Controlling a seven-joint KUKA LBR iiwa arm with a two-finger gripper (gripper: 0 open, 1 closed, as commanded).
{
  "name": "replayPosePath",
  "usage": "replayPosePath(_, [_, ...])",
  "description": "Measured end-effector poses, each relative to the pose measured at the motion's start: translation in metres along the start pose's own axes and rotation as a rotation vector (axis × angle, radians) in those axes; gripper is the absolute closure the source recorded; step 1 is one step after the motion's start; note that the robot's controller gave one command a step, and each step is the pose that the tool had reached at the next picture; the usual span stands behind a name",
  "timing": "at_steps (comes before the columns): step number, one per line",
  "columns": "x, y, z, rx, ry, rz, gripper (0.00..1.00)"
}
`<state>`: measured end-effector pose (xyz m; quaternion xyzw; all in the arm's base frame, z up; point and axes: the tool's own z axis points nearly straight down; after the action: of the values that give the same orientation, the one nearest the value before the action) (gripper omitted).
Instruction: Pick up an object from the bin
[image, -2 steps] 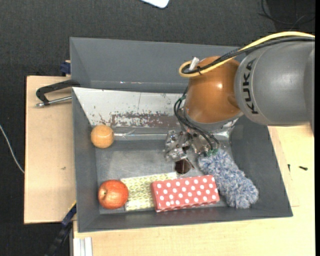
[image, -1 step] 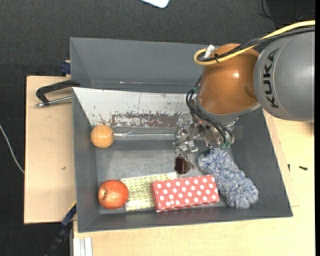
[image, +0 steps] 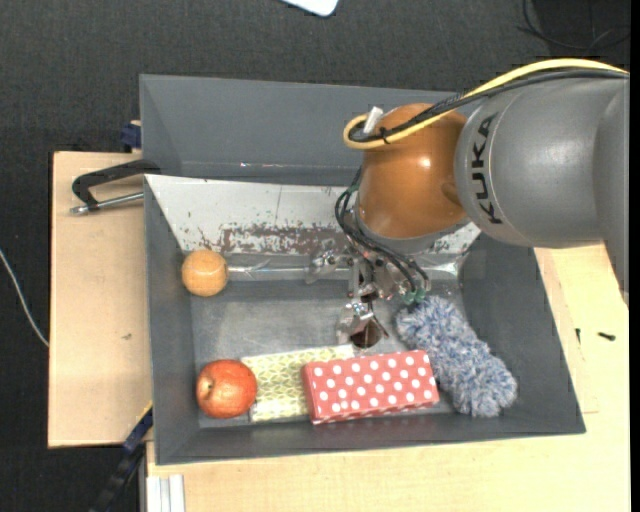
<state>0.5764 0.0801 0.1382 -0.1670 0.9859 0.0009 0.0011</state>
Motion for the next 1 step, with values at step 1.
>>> replayPosePath(1, [-0.0002,-0.0004,-0.0004,0.000,-0.001,0.000,0.00])
